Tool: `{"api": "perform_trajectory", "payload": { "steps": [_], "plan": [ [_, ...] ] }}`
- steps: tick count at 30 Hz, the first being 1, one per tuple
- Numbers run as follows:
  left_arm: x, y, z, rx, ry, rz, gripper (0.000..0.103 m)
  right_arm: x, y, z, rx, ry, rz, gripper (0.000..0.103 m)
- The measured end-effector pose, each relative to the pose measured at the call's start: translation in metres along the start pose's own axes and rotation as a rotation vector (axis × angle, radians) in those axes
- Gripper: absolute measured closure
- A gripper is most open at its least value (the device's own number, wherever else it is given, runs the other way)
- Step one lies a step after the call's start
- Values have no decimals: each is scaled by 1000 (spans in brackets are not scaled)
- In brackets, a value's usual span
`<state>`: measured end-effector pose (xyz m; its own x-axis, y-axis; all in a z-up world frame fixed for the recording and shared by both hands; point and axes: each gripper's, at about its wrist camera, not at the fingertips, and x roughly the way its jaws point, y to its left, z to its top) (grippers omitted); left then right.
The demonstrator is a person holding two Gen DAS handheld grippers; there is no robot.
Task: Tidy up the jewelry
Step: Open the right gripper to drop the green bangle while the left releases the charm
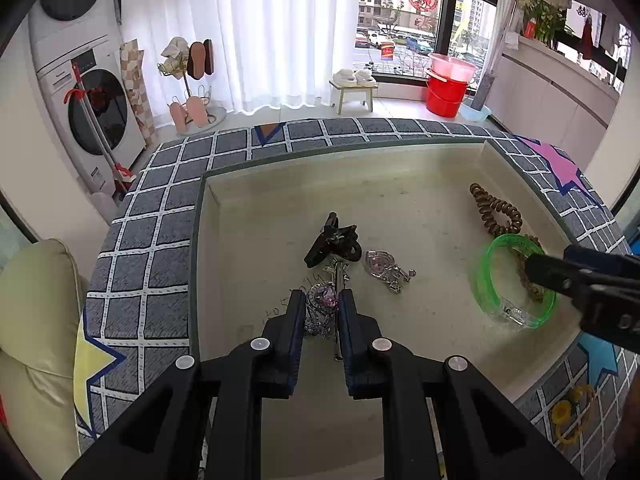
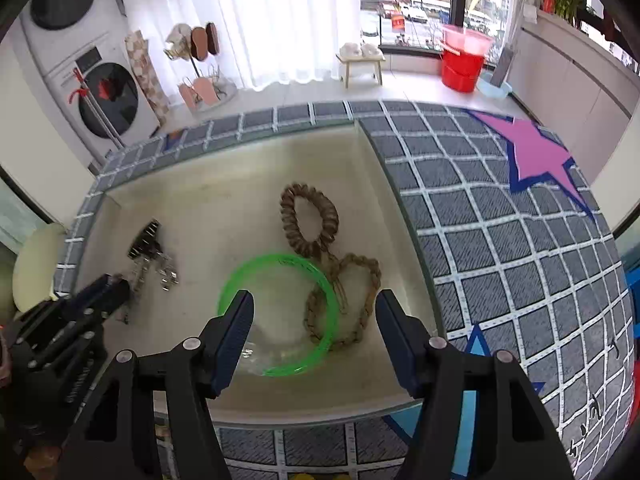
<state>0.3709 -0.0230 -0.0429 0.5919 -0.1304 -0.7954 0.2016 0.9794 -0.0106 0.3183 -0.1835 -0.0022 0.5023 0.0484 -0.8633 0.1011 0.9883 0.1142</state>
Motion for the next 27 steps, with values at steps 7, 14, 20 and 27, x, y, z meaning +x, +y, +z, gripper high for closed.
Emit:
{"api": "perform_trajectory", "payload": {
  "steps": [7, 14, 20, 27],
  "plan": [
    [-9, -1, 2, -6, -27, 13, 72, -19, 0, -3, 15, -38, 21, 36],
    [-19, 0, 4, -1, -65, 20, 71, -29, -6, -9, 29, -48, 26, 36],
    [-31, 9, 5, -42, -101, 3, 0, -35, -9, -13, 36, -52, 26, 36],
    [-45, 7, 8, -18, -134, 13, 0, -39, -8, -17, 43, -51, 40, 36]
  ]
}}
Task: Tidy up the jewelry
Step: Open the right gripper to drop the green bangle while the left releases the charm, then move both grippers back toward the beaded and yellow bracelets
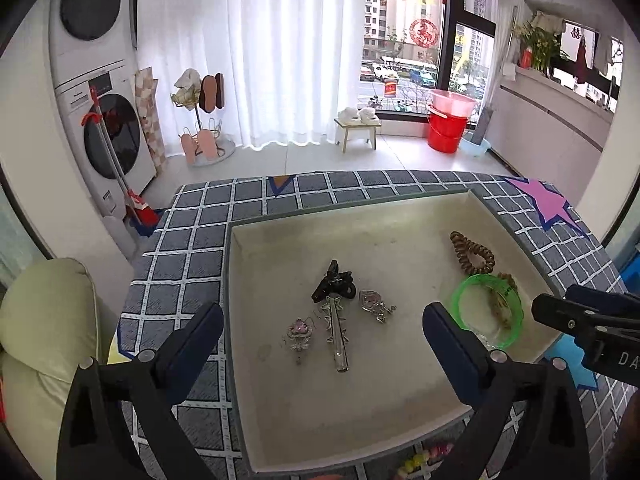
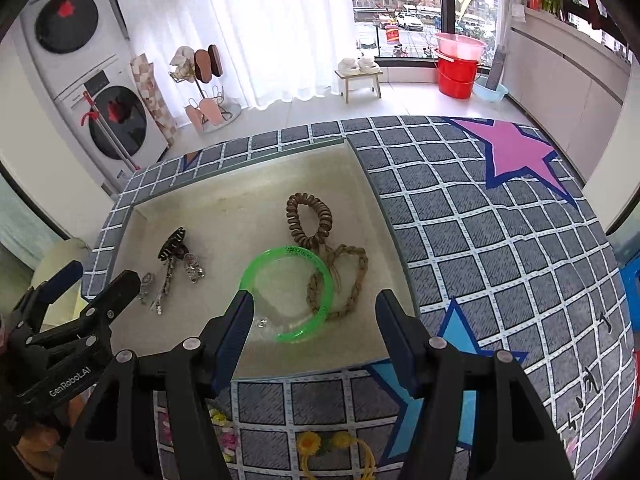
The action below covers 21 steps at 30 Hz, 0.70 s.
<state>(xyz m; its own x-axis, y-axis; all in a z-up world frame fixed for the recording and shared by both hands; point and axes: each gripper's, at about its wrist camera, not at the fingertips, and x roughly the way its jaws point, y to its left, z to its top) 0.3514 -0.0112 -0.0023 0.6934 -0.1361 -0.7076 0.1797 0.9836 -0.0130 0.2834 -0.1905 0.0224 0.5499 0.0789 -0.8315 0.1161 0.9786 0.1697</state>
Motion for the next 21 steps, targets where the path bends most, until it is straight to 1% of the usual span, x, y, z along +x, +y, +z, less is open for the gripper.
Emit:
{"api": "perform_trajectory", "payload": {
  "steps": [1, 2, 3, 5, 8, 10, 13, 15, 20, 21],
  "plan": [
    [-2, 0, 0, -4, 3, 1, 0, -1, 1, -1, -3, -2, 2, 36],
    [-3, 2, -1, -7, 6, 3, 0, -3, 2, -2, -7, -5, 7, 33],
    [-5, 2, -3, -9, 7, 4, 0, -6, 3, -3, -8, -11, 15, 27],
    [-10, 3, -6, -10, 5, 6, 0, -13, 5, -5, -8, -27, 30, 23],
    [-17, 5, -10, -13, 2, 9, 0, -19, 6, -9, -3, -37, 39, 23],
    [-22, 6, -12, -17, 1, 6, 0, -22, 7, -12, 3, -35, 51, 20],
    [-31, 7, -17, -13, 5, -24, 0, -28, 7, -18, 14, -29, 70, 19],
    [-36, 6, -21, -6, 9, -24, 0, -31, 8, -22, 14, -29, 73, 17],
    [-50, 5, -38, 11, 27, -7, 0, -42, 10, -36, -1, -37, 73, 16],
    [-54, 5, -42, 12, 27, -5, 0, -44, 10, -38, -6, -44, 70, 15]
  ]
}}
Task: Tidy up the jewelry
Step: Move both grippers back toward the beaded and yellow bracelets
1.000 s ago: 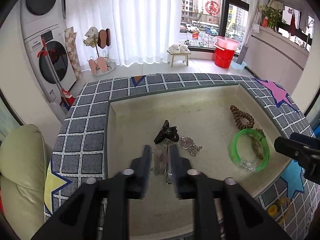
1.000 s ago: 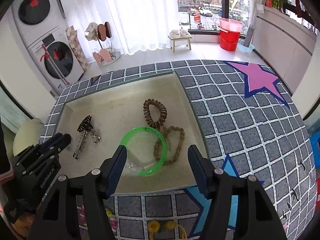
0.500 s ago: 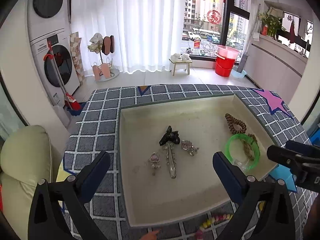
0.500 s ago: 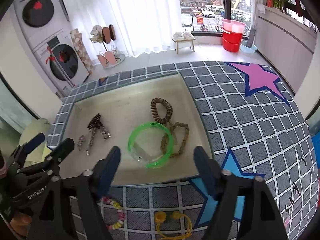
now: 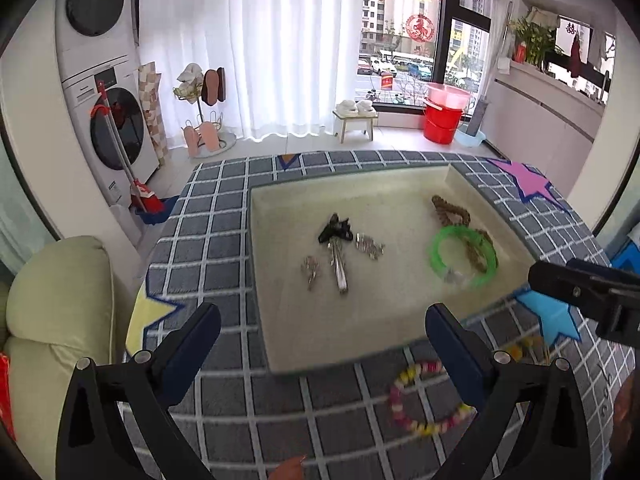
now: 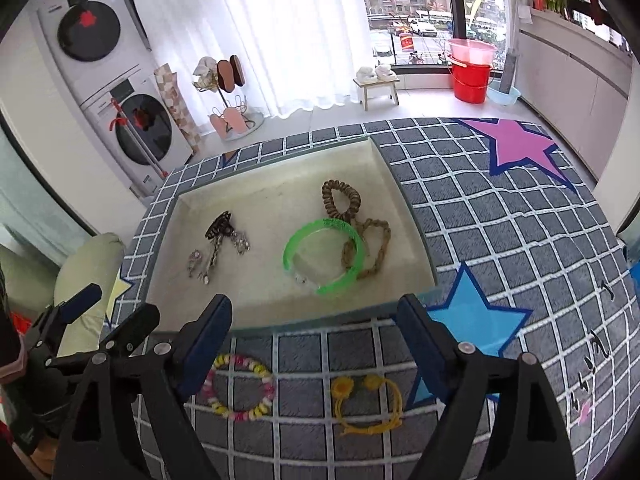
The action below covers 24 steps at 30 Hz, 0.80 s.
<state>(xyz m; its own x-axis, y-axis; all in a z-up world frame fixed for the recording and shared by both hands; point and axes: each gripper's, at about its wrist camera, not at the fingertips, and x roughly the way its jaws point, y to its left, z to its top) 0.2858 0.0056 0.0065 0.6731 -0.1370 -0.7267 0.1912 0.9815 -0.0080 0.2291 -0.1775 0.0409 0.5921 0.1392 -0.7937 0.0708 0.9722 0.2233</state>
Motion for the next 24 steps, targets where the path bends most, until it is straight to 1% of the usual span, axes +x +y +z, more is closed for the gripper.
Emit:
{"api": "perform_trajectory", "payload": {
  "steps": [1, 2, 7, 10, 13, 16, 19, 22, 24],
  "plan": [
    [-3, 0, -4, 1, -1, 3, 0, -3, 0, -3, -6, -11, -2, 10],
    [-6, 0, -7, 2, -2, 5, 0, -7, 1, -5, -12, -21, -2, 0],
    [-23, 0, -24, 5, -12, -1, 0, -24, 5, -18, -40, -62, 18, 0],
    [-28, -1, -35, 13, -3, 1, 0, -29, 7, -27, -53, -72, 23, 0],
    [-33, -1, -45, 15, 7, -2, 0, -31, 10, -35, -69, -56, 19, 0],
    [-37, -3, -55, 24, 11, 4, 0, -30, 14, -44, -98, 5, 8, 0],
    [-38, -4, -62, 25, 23, 4, 0, -33, 14, -54, -112, 21, 0, 0],
    [-39, -4, -71, 15, 41, 1, 0, -36, 9, -67, -95, 48, 17, 0],
    [-38, -4, -76, 9, 49, 22, 0, -36, 4, -73, -83, 61, 22, 0]
  ]
}}
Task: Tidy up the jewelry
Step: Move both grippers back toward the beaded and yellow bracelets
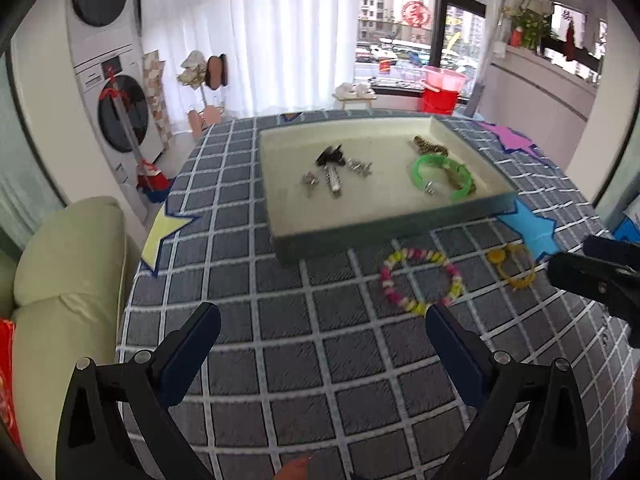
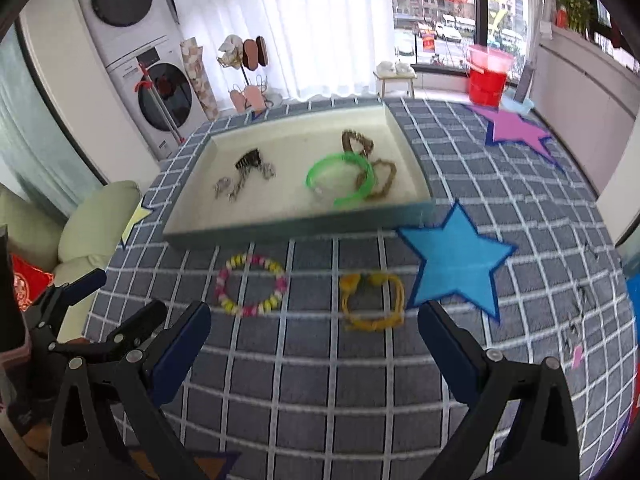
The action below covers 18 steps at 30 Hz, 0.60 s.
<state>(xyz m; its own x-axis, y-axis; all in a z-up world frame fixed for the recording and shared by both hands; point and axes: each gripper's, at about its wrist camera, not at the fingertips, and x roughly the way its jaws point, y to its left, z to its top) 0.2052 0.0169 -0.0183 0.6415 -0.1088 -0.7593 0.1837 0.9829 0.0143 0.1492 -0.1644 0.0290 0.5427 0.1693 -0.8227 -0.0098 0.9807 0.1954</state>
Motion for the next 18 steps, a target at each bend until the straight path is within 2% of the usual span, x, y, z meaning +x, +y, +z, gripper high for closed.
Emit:
{"api": "perform_trajectory", "payload": {
  "steps": [3, 10, 18],
  "plan": [
    [5, -2, -8, 8, 20, 22, 0, 0, -8, -11, 15, 21, -5, 0],
    [21, -3, -23, -29, 117, -40, 0, 5, -31, -34, 71, 58, -50, 0],
    [26, -6, -21, -57, 139, -24, 0, 12, -54, -39, 130, 68, -73, 0]
  ]
}}
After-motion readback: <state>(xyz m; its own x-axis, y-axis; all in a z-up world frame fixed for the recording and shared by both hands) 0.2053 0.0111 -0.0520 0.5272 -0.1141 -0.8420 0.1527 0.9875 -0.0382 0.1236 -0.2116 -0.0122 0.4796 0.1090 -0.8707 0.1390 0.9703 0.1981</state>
